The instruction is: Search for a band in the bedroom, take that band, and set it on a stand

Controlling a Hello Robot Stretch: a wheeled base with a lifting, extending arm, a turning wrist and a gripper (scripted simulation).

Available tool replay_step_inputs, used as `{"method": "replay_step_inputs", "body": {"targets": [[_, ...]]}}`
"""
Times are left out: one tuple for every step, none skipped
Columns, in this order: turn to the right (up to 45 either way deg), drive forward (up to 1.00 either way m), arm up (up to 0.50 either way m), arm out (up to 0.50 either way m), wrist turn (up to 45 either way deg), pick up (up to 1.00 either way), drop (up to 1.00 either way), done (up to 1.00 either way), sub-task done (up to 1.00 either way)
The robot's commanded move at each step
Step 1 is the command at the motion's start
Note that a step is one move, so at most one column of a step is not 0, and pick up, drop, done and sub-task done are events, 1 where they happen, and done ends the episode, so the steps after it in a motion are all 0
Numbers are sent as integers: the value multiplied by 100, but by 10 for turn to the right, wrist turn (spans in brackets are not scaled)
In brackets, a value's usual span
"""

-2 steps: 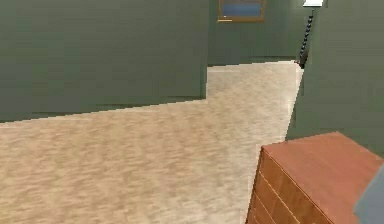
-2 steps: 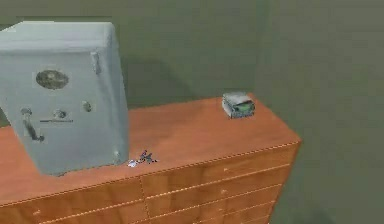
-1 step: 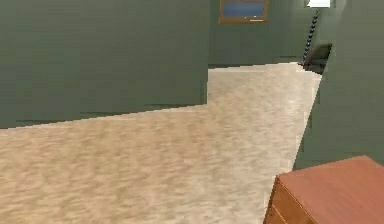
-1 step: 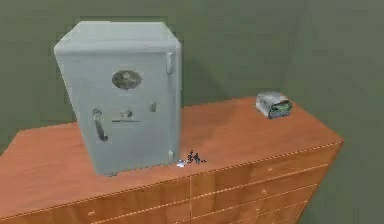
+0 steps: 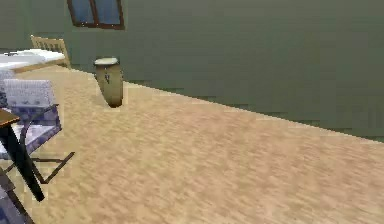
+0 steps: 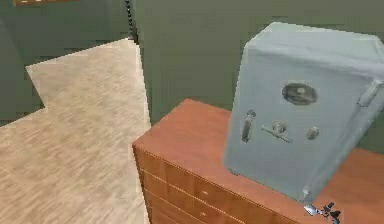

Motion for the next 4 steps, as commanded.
{"method": "replay_step_inputs", "body": {"targets": [[-450,0,0,0,0,0,0,0,0],[-150,0,0,0,0,0,0,0,0],[0,10,0,0,0,0,0,0,0],[-450,0,0,0,0,0,0,0,0]]}}
